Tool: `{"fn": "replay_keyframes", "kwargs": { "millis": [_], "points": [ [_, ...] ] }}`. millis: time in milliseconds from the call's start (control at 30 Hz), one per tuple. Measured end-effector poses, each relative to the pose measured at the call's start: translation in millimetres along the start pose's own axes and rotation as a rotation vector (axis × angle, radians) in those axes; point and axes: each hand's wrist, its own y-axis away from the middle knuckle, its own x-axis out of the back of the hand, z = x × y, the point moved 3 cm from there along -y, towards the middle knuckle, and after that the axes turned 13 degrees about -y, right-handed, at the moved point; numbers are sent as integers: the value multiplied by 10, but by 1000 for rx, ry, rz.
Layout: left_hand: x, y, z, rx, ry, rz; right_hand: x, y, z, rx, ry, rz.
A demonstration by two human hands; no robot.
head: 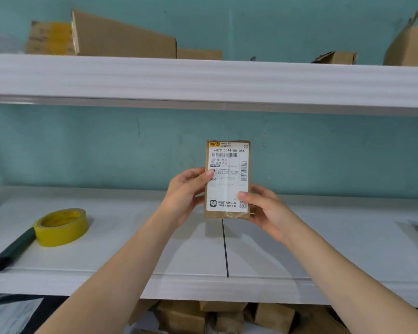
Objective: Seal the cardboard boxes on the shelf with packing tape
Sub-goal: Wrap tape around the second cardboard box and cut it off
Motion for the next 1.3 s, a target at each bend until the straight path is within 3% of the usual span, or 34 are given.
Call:
{"fn": "replay_keyframes", "kwargs": {
  "millis": [167,400,667,733,867,1300],
  "points": [
    [1,36,-3,-4,4,11,20,-9,30,19,0,-1],
    [-102,59,14,-63,-1,-29,160,-68,63,-25,-270,55],
    [-109,38,-79,-74,-139,259,94,-54,33,45,-240,-10],
    [-187,41,-87,-90,-163,168,65,-62,28,43,-207,-37],
    [-322,102,-100,-131,-136,-173,49,-74,-4,57,-157,5],
    [-318,107,-232,-95,-33,-245,138,-10,-3,32,-58,-11]
  ]
}}
